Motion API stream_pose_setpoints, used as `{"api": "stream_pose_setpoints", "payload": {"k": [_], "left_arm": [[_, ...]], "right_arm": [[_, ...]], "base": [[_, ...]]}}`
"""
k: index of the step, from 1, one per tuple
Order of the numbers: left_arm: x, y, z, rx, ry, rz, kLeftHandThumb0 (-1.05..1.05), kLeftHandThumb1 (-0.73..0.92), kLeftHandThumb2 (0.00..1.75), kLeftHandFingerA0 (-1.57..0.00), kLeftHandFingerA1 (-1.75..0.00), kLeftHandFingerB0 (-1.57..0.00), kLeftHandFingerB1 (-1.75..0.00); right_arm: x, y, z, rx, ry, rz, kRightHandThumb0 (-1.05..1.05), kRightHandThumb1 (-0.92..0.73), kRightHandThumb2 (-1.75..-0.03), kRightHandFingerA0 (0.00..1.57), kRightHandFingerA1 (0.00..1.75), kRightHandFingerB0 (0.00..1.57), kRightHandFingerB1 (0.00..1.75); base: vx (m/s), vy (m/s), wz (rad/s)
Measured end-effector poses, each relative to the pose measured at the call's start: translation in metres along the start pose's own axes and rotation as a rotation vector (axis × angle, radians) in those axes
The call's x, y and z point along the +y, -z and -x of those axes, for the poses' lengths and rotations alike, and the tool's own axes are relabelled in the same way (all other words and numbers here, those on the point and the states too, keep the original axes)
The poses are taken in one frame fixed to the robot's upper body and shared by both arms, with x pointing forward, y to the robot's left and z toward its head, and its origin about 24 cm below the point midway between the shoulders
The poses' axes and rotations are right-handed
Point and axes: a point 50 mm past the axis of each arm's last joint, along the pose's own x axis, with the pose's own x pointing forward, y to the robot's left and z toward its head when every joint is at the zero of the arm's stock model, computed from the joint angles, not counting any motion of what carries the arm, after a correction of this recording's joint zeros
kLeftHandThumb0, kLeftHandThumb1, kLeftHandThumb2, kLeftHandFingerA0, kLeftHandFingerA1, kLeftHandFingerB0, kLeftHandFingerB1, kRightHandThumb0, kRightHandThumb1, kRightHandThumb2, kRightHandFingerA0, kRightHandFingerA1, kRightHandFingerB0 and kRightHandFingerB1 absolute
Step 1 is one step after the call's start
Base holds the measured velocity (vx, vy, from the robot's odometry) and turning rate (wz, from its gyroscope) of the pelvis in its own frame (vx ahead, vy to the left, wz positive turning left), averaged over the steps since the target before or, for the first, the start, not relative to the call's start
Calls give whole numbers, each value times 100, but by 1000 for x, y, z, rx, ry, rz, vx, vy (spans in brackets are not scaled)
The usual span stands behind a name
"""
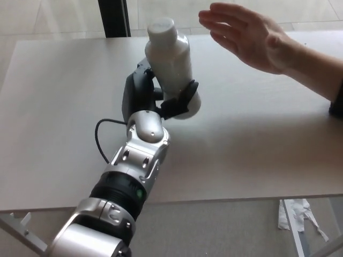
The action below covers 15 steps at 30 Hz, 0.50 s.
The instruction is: Pick up a bottle and hand it
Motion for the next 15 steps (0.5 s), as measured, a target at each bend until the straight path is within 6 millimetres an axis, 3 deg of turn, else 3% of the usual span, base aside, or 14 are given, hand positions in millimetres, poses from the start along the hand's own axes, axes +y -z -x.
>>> {"api": "stream_pose_setpoints", "payload": {"k": [1, 2, 3, 4, 5, 6, 7, 12, 13, 14, 15], "left_arm": [[0, -8, -2, -19, -2, 4, -23, 56, 105, -88, -164, -83, -133], [-1, -18, -5, -44, -4, 9, -23, 56, 105, -88, -164, -83, -133], [-1, -25, -6, -61, -7, 13, -26, 48, 104, -104, -166, -89, -128], [-1, -34, -8, -82, -8, 18, -18, 46, 115, -88, -171, -84, -130], [-2, -41, -9, -98, -9, 22, -18, 51, 107, -89, -168, -87, -120], [-3, -52, -11, -122, -9, 31, -20, 58, 95, -90, -157, -86, -96], [-4, -61, -12, -143, -8, 39, -16, 47, 106, -91, -172, -82, -127], [-12, -108, -11, -243, 8, 80, -14, 48, 112, -89, -168, -87, -132], [-13, -117, -11, -264, 13, 85, -18, 47, 104, -92, -166, -92, -123], [-15, -126, -10, -282, 17, 88, -15, 58, 97, -88, -165, -84, -130], [-17, -134, -9, -299, 24, 92, -14, 57, 97, -90, -164, -87, -124]], "right_arm": [[0, 0, 0, -1, 0, -1, -43, -39, -70, 81, 94, 40, 37], [1, -1, 0, -3, 0, -2, -43, -39, -70, 81, 94, 40, 37], [1, -1, -1, -4, 0, -3, -46, -38, -70, 82, 93, 40, 39], [1, -2, -1, -5, -1, -5, -45, -38, -70, 96, 97, 42, 37], [2, -2, -1, -6, 0, -5, -47, -32, -86, 88, 94, 33, 52], [2, -3, -1, -8, 1, -6, -44, -39, -70, 83, 94, 40, 38], [2, -3, -1, -9, 1, -6, -44, -41, -69, 79, 94, 40, 38], [7, -6, -2, -21, -5, -12, -44, -38, -69, 86, 95, 42, 39], [8, -7, -3, -24, -6, -14, -42, -35, -70, 82, 96, 44, 39], [10, -8, -3, -26, -7, -18, -44, -30, -84, 79, 92, 37, 53], [11, -8, -3, -28, -9, -21, -40, -37, -71, 89, 97, 45, 39]], "base": [[0, 0, 0], [0, 0, 0], [0, 0, 0], [0, 0, 0], [0, 0, 0], [0, 0, 0], [0, 0, 0], [0, 0, 0], [0, 0, 0], [0, 0, 0], [0, 0, 0]]}}
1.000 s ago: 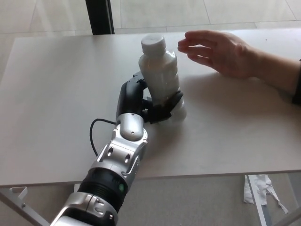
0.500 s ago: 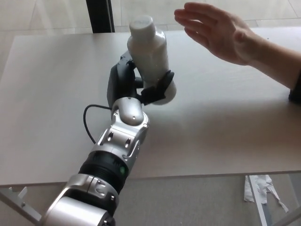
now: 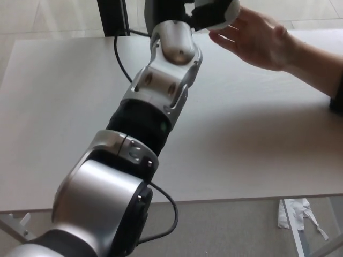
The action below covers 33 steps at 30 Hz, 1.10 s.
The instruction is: Pick up a bottle and hand it
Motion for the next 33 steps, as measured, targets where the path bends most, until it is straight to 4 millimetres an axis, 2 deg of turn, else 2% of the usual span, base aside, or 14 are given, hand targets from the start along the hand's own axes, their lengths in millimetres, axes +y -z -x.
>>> {"api": "stream_pose_setpoints", "payload": {"k": [4, 5, 12, 17, 18, 20, 21, 22, 25, 26, 27, 28, 32, 33], "left_arm": [[-10, -26, -3, -61, 28, -3, -17, 68, 80, -78, -171, -73, -134], [-12, -30, -3, -70, 35, -6, -18, 70, 73, -79, -170, -76, -116], [-21, -23, -1, -63, 94, -95, -18, 70, 69, -86, -140, -78, -79], [-26, -12, 2, -58, 123, -179, -24, 73, 66, -80, -160, -73, -114], [-26, -10, 3, -53, 126, -185, -24, 72, 65, -75, -127, -69, -77], [-27, -5, 4, -49, 133, -205, -25, 74, 65, -76, -131, -71, -76], [-27, -2, 5, -43, 139, -216, -19, 71, 81, -83, -155, -77, -106], [-27, 2, 6, -35, 143, -226, -19, 71, 81, -83, -155, -77, -106], [-27, 13, 9, -17, 149, -256, -17, 70, 71, -90, -126, -77, -83], [-26, 18, 10, -7, 149, -261, -20, 74, 65, -93, -119, -75, -72], [-25, 23, 11, 8, 147, -265, -20, 75, 65, -93, -119, -76, -71], [-24, 26, 12, 17, 144, -267, -19, 70, 61, -69, -89, -74, -63], [-24, 32, 13, 26, 132, -316, -24, 71, 60, -66, -84, -73, -62], [-24, 33, 14, 26, 130, -322, -27, 72, 60, -65, -87, -70, -61]], "right_arm": [[9, -2, -1, -7, -9, -6, -39, -39, -69, 72, 97, 45, 39], [11, -2, -1, -6, -12, -6, -40, -39, -70, 81, 101, 44, 39], [19, -3, -1, -9, -9, -15, -44, -35, -71, 80, 99, 48, 40], [23, -5, -1, -15, -9, -12, -42, -38, -70, 62, 93, 47, 40], [24, -5, -1, -16, -10, -11, -43, -37, -69, 71, 96, 48, 40], [25, -6, -1, -19, -10, -6, -44, -37, -70, 73, 96, 48, 40], [26, -7, -1, -23, -12, -3, -44, -37, -69, 84, 98, 48, 40], [27, -8, -1, -26, -13, 0, -44, -37, -69, 84, 98, 48, 40], [29, -10, -2, -32, -18, 4, -45, -42, -65, 68, 99, 51, 40], [31, -11, -2, -32, -22, 4, -46, -28, -85, 76, 93, 41, 57], [32, -11, -2, -33, -24, 2, -42, -43, -64, 72, 100, 51, 40], [33, -11, -3, -35, -25, 2, -42, -43, -64, 83, 100, 50, 41], [37, -13, -3, -37, -27, -5, -42, -43, -63, 83, 97, 50, 41], [37, -13, -3, -37, -26, -6, -46, -29, -83, 75, 92, 41, 56]], "base": [[0, 0, 0], [0, 0, 0], [0, 0, 0], [0, 0, 0], [0, 0, 0], [0, 0, 0], [0, 0, 0], [0, 0, 0], [0, 0, 0], [0, 0, 0], [0, 0, 0], [0, 0, 0], [0, 0, 0], [0, 0, 0]]}}
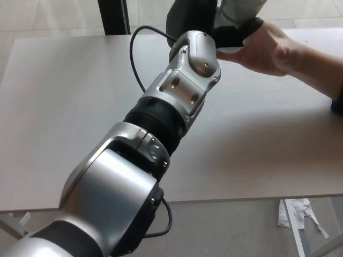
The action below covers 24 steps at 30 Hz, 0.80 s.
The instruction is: Pick up a bottle and hand it
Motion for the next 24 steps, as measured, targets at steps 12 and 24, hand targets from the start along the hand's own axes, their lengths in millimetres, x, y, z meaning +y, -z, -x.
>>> {"api": "stream_pose_setpoints", "payload": {"k": [12, 24], "left_arm": [[-1, 23, 5, 71, -11, 8, -22, 77, 65, -75, -97, -66, -57], [0, 25, 5, 82, -25, 16, -21, 69, 66, -87, -158, -77, -70]], "right_arm": [[6, -2, 0, -7, -12, 10, -40, -50, -57, 64, 87, 50, 38], [10, -4, 0, -6, -15, 20, -37, -53, -55, 61, 75, 52, 38]], "base": [[0, 0, 0], [0, 0, 0]]}}
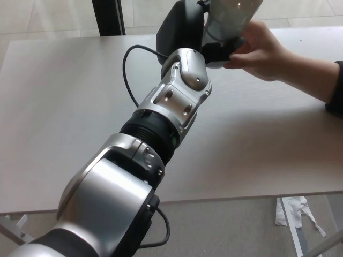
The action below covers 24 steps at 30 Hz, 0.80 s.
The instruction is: Pick up a bottle and hand it
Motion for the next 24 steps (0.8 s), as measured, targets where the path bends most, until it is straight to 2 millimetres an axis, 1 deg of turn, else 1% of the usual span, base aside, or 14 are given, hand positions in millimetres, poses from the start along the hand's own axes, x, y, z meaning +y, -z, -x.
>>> {"api": "stream_pose_setpoints", "payload": {"k": [1, 2, 3, 5, 8, 9, 13, 14, 15, 16, 18, 19, 20, 24], "left_arm": [[0, 0, 0, 3, -1, 3, -23, 70, 67, -87, -161, -78, -72], [0, 1, 0, 5, -2, 7, -22, 70, 66, -84, -142, -75, -66], [1, 1, 0, 8, -3, 10, -21, 70, 68, -84, -145, -77, -71], [1, 2, 0, 12, -3, 14, -19, 70, 65, -90, -120, -75, -66], [0, 2, 0, 15, -2, 17, -18, 70, 71, -88, -131, -79, -76], [0, 2, 0, 16, -2, 17, -19, 73, 72, -78, -153, -81, -87], [0, 4, 0, 24, -3, 21, -23, 73, 64, -64, -138, -73, -76], [0, 5, 1, 26, -4, 23, -33, 73, 61, -55, -99, -48, -58], [0, 6, 1, 28, -3, 24, -43, 71, 61, -49, -92, -33, -43], [0, 6, 1, 31, -1, 23, -54, 63, 67, -25, -61, -5, -17], [-1, 7, 1, 46, 20, 20, -54, 63, 67, -25, -61, -5, -17], [-2, 8, 1, 56, 33, 19, -91, 48, 83, -6, -38, 0, 0], [-2, 9, 1, 63, 44, 18, -99, 54, 87, 0, -9, 0, 0], [-4, 11, 1, 83, 102, 17, -88, 54, 72, 0, 0, 0, 0]], "right_arm": [[0, 0, 0, -1, 0, -1, -38, -53, -56, 62, 77, 51, 38], [0, 0, 0, -1, 0, -2, -40, -52, -55, 61, 75, 53, 38], [1, 0, 0, -1, 0, -3, -39, -53, -55, 59, 74, 53, 38], [1, -1, 0, -2, -1, -3, -37, -53, -56, 68, 72, 52, 38], [2, -1, 0, -2, -1, -3, -37, -54, -55, 62, 69, 52, 38], [2, -1, 0, -2, -1, -3, -36, -54, -56, 62, 65, 51, 37], [2, -1, 0, -1, -2, -3, -37, -54, -56, 66, 65, 51, 38], [2, -1, 0, -1, -2, -3, -38, -53, -56, 63, 65, 51, 38], [2, -1, 0, -1, -2, -3, -39, -53, -56, 64, 67, 51, 38], [2, -1, 0, -1, -2, -3, -39, -53, -56, 60, 63, 52, 38], [2, -1, 0, -1, -1, -3, -39, -53, -56, 60, 63, 52, 38], [2, -1, 0, 0, -1, -3, -39, -53, -56, 56, 61, 53, 37], [2, -1, 0, 0, -1, -3, -37, -54, -56, 58, 59, 53, 38], [2, 0, 0, 1, 1, -2, -37, -54, -56, 60, 59, 52, 37]], "base": [[0, 0, 0], [0, 0, 0], [0, 0, 0], [0, 0, 0], [0, 0, 0], [0, 0, 0], [0, 0, 0], [0, 0, 0], [0, 0, 0], [0, 0, 0], [0, 0, 0], [0, 0, 0], [0, 0, 0], [0, 0, 0]]}}
